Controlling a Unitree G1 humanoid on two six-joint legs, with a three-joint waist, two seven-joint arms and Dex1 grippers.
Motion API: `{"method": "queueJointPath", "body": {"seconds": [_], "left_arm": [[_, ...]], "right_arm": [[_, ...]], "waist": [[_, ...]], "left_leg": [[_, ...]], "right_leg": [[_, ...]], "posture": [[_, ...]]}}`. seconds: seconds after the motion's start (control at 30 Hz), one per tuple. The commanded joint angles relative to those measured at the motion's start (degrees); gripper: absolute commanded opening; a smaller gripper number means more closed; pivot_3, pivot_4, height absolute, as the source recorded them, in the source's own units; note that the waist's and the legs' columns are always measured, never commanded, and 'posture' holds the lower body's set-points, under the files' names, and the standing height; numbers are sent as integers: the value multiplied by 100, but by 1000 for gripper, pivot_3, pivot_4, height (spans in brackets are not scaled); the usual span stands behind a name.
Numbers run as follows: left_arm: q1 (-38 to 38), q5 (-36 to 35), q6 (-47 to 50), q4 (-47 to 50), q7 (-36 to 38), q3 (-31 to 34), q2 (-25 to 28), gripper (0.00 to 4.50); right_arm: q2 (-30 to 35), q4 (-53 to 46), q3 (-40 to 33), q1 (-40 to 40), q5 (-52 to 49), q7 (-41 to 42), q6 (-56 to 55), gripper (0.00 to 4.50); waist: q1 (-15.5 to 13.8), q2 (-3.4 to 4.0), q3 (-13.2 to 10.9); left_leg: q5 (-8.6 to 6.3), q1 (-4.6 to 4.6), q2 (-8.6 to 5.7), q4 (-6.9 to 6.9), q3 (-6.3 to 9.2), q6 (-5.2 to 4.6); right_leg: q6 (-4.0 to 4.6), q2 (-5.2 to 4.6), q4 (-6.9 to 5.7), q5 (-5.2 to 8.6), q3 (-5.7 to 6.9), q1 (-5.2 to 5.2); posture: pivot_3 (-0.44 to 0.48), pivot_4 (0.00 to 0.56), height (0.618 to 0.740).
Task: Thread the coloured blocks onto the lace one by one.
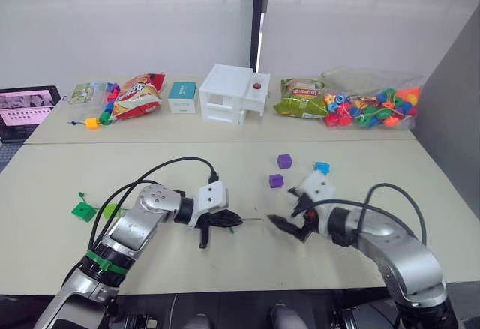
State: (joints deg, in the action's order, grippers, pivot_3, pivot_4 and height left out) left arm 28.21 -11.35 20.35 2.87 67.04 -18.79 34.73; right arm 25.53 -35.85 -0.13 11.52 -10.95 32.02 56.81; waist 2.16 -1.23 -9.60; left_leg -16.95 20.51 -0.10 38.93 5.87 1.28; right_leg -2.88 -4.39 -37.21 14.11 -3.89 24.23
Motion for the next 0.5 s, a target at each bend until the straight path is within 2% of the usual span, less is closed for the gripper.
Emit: {"method": "queueJointPath", "body": {"seconds": [0.03, 0.13, 0.23, 0.5], "left_arm": [[-43, -148, 89, 257, 27, 225, 104, 0], [-79, -174, 150, 325, 25, 247, 131, 0], [-94, -176, 214, 381, 22, 269, 136, 0], [-73, -152, 426, 540, -35, 304, 165, 0]], "right_arm": [[-628, 0, -714, -274, 490, -1340, -262, 4496], [-1239, 298, -738, -354, 832, -2189, -817, 4496], [-1623, 710, -667, -258, 1045, -2674, -1384, 4496], [-1808, 2997, -699, 969, 1283, -3331, -2822, 4496]], "waist": [[6, 0, 0], [31, 2, 1], [43, 3, 1], [54, 5, 0]], "left_leg": [[0, 0, 0, 0, 0, 0], [0, -1, 0, -2, -3, 1], [1, -3, 1, -5, -4, 2], [2, -9, 2, -10, -9, 4]], "right_leg": [[0, 0, 0, 0, 0, 0], [0, 0, -1, 0, -2, 2], [0, 1, -2, 0, -3, 3], [1, 1, -2, 0, -7, 2]], "posture": [[0, 150, 740], [0, 150, 740], [0, 150, 740], [0, 150, 740]]}}
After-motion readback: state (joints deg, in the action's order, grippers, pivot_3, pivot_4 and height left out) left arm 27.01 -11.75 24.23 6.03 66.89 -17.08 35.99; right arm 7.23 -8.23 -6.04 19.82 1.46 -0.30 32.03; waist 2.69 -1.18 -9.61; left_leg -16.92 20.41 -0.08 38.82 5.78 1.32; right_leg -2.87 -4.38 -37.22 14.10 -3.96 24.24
